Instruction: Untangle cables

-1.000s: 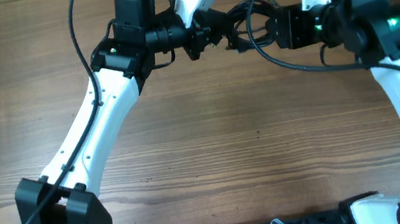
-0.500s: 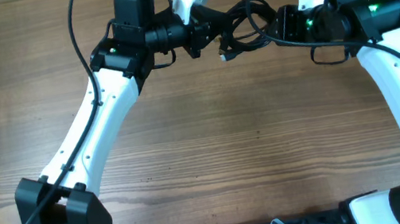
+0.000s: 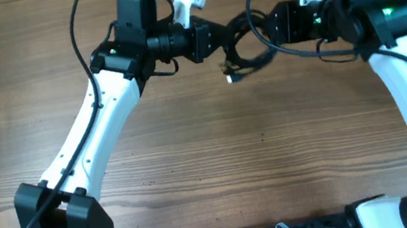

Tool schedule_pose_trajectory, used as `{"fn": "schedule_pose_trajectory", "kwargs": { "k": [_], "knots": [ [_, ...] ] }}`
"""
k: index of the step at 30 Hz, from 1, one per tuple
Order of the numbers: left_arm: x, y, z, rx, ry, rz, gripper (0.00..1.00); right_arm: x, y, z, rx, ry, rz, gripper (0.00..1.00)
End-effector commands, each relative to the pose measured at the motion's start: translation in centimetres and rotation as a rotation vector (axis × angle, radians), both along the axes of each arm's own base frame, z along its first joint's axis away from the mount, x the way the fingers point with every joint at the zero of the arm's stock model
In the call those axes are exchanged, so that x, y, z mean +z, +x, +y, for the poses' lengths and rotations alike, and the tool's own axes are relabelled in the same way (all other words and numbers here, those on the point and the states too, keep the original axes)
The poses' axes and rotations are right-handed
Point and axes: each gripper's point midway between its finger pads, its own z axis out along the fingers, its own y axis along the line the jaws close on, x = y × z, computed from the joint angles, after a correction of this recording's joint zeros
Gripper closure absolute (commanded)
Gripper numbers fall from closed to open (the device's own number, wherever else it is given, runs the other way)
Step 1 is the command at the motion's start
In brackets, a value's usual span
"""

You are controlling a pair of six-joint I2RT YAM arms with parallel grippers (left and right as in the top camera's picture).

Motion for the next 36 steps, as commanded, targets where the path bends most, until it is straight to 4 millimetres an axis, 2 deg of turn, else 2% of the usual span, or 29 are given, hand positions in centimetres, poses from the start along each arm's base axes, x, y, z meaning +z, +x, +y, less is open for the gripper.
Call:
{"fn": "schedule_pose_trajectory", "kwargs": {
  "k": [1,3,6,8,10,12,16,21,27,36],
  "knots": [
    [2.4,-0.9,-0.2,0.002,-0.056,0.041,0.96,1.9,-1.1,1.4,0.028,0.099,0.003,0.59],
    [2.5,-0.8,-0.2,0.015,-0.067,0.064,0.96,2.5,-1.9,2.7,0.094,0.166,0.012,0.59],
    [2.8,-0.7,-0.3,0.04,-0.088,0.109,0.96,2.4,-2.2,3.0,0.105,0.173,0.026,0.6],
    [2.7,-0.2,-0.1,0.117,-0.106,0.225,0.96,2.1,-2.7,3.1,0.108,0.17,0.05,0.67],
    [2.3,0.6,0.3,0.262,-0.143,0.437,0.96,1.9,-3.1,3.5,0.125,0.164,0.06,0.77],
    [1.6,1.3,0.8,0.377,-0.157,0.568,0.96,2.2,-3.7,4.5,0.2,0.17,0.035,0.85],
    [0.7,2.1,1.5,0.456,-0.13,0.564,0.96,3.2,-5.0,6.8,0.309,0.228,0.019,0.96],
    [0.6,2.3,1.7,0.474,-0.126,0.558,0.96,3.0,-6.2,8.8,0.361,0.207,0.022,0.96],
    [0.7,2.1,1.5,0.456,-0.13,0.566,0.96,2.0,-4.8,7.8,0.268,0.121,0.013,0.96],
    [1.0,1.5,1.2,0.418,-0.138,0.582,0.96,0.0,-3.4,8.1,0.259,0.106,0.053,0.96]
  ]
}}
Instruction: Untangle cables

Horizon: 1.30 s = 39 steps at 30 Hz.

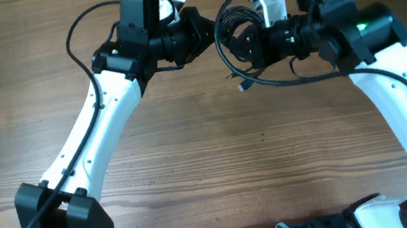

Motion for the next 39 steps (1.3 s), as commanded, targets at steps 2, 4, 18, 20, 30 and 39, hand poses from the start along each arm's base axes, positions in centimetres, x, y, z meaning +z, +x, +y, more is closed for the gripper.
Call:
{"fn": "schedule_pose_trajectory", "kwargs": {
  "k": [2,4,18,20,30,39],
  "knots": [
    [2.4,-0.7,-0.2,-0.02,-0.044,-0.029,0.96,-1.0,1.1,-0.2,-0.027,-0.032,0.005,0.96],
    [2.4,-0.7,-0.2,-0.02,-0.044,-0.029,0.96,-0.9,1.2,-0.1,-0.028,-0.032,-0.001,0.96],
    [3.8,-3.0,-2.3,-0.212,-0.089,-0.14,0.96,-1.7,2.6,-1.0,-0.099,-0.08,-0.009,0.96],
    [4.4,-3.6,-2.6,-0.272,-0.112,-0.188,0.96,-2.1,2.9,-1.3,-0.115,-0.101,-0.009,0.96],
    [4.4,-5.4,-2.7,-0.413,-0.114,-0.287,0.96,-2.8,4.0,-3.4,-0.195,-0.128,0.01,0.96],
    [2.6,-6.5,-2.0,-0.483,-0.049,-0.321,0.96,-1.5,5.2,-4.6,-0.206,-0.031,0.001,0.96]
  ]
}}
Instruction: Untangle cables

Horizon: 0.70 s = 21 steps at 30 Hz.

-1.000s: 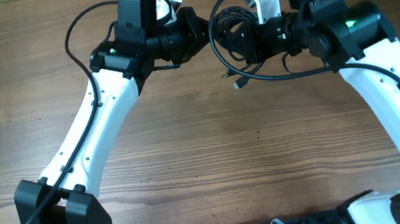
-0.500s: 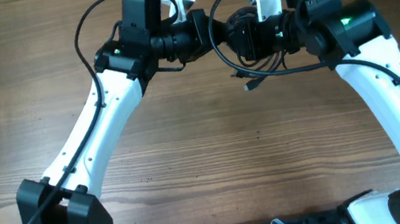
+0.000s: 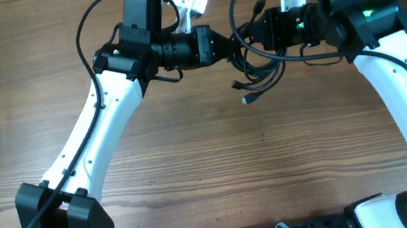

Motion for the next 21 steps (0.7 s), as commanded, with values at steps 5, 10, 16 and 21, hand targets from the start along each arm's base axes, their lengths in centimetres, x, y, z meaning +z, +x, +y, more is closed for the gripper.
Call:
{"fn": "schedule_pose_trajectory", "kwargs": {
  "k": [5,10,16,21],
  "knots": [
    [3.1,-3.2,-0.9,-0.181,-0.105,-0.098,0.96,0.4,1.2,0.0,-0.002,0.038,-0.022,0.96],
    [3.4,-3.5,-1.0,-0.198,-0.12,-0.096,0.96,0.4,1.4,-0.2,-0.015,0.024,-0.03,0.92],
    [3.4,-3.8,-1.3,-0.206,-0.121,-0.088,0.96,1.0,1.3,0.6,0.022,0.068,-0.04,0.69],
    [3.2,-3.6,-1.3,-0.185,-0.109,-0.074,0.96,1.0,1.4,0.5,-0.003,0.07,-0.032,0.75]
  ]
}}
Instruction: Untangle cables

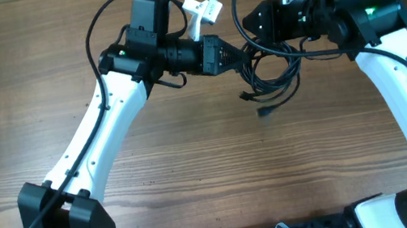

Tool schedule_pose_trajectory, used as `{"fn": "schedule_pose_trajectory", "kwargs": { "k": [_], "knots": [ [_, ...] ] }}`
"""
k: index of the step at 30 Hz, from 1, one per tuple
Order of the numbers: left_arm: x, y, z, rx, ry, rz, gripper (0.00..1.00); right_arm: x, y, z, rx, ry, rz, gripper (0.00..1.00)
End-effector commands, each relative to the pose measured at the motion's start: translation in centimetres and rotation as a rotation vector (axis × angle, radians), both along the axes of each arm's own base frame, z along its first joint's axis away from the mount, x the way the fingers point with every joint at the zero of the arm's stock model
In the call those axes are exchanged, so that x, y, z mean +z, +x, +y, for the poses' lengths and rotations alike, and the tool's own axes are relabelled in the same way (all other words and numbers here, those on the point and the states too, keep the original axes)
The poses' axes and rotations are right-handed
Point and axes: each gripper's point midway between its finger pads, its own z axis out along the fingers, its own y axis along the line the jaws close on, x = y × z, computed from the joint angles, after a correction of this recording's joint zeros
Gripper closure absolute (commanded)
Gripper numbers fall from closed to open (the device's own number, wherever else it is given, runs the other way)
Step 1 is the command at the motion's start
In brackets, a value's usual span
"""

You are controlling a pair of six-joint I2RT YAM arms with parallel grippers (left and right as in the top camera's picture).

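A tangle of thin black cables (272,70) hangs between my two arms at the far middle of the table. One loose plug end (264,111) trails below it. From the left, my left gripper (233,53) reaches into the tangle and is shut on strands at its left side. My right gripper (248,20) sits just above and right of the left one, pointing left, with strands rising to its closed jaws. The overhead view does not show the fingertips of either gripper clearly.
The wooden table (214,178) carries nothing else. The white left arm (101,138) slants across the left half and the white right arm runs down the right edge. Each arm's own black lead loops near its wrist. A dark rail lies along the front edge.
My left gripper has moved a little right and nearer, and my right gripper a little up and left. The tangle now hangs lower and further right, its plug end closer to me.
At first both grippers held the tangle stretched between them at the far middle. Then they stood close together, with the cables bunched at the right gripper. Later they were apart again with loops hanging below. Now the grippers overlap and the tangle has spread downward.
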Motion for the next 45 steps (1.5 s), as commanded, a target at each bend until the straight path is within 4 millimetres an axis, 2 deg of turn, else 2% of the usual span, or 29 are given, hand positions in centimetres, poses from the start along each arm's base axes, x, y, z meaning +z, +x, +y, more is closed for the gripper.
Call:
{"fn": "schedule_pose_trajectory", "kwargs": {
  "k": [1,5,9,13,16,20,21,23,24,25,26,29,31,34,37,41,45],
  "knots": [
    [2.1,-0.6,0.0,-0.011,-0.034,-0.037,0.96,-0.2,0.6,-0.2,-0.028,0.013,0.017,0.79],
    [1.4,0.5,0.3,0.069,0.012,0.011,0.96,-0.6,1.1,-1.1,-0.104,-0.013,0.036,0.96],
    [2.0,0.9,0.1,0.092,-0.01,0.029,0.96,-1.5,1.1,-2.0,-0.194,-0.024,0.092,0.96],
    [3.2,1.7,-0.3,0.137,-0.051,0.087,0.96,-3.3,0.7,-1.3,-0.232,-0.05,0.14,0.96],
    [3.2,1.7,-0.3,0.154,-0.053,0.138,0.96,-4.7,0.4,-0.8,-0.248,-0.082,0.17,0.96],
    [3.2,1.7,-0.3,0.169,-0.055,0.187,0.96,-4.7,0.6,-0.5,-0.246,-0.074,0.167,0.96],
    [3.2,1.7,-0.3,0.17,-0.055,0.187,0.96,-4.6,0.6,-0.5,-0.245,-0.073,0.164,0.94],
    [3.2,1.7,-0.3,0.174,-0.053,0.184,0.96,-4.4,0.6,-0.3,-0.225,-0.07,0.157,0.74],
    [3.1,2.0,-0.3,0.186,-0.046,0.177,0.96,-4.1,0.5,-0.3,-0.208,-0.073,0.145,0.54],
    [2.9,2.2,-0.2,0.198,-0.039,0.162,0.96,-3.6,0.5,-0.5,-0.206,-0.075,0.133,0.44],
    [2.8,2.5,-0.1,0.207,-0.031,0.143,0.96,-2.8,0.5,-0.8,-0.2,-0.076,0.114,0.4],
    [2.6,2.8,0.0,0.173,-0.012,-0.013,0.96,-0.3,0.2,-2.5,-0.22,-0.072,0.059,0.3],
    [2.6,2.8,0.0,0.112,-0.004,-0.175,0.96,1.8,-0.4,-4.3,-0.25,-0.066,0.014,0.22],
    [2.6,2.8,0.0,0.036,0.005,-0.372,0.96,3.7,-1.6,-6.6,-0.272,-0.064,-0.029,0.21],
    [2.7,2.7,-0.1,-0.048,0.009,-0.571,0.96,4.0,-2.4,-7.7,-0.266,-0.091,-0.041,0.2],
    [3.4,1.5,-0.4,-0.224,-0.045,-0.895,0.96,3.0,-2.9,-8.0,-0.213,-0.137,-0.028,0.2],
    [4.0,0.4,-0.6,-0.31,-0.112,-1.02,0.96,2.1,-2.3,-8.5,-0.178,-0.159,-0.025,0.2]
  ]
}}
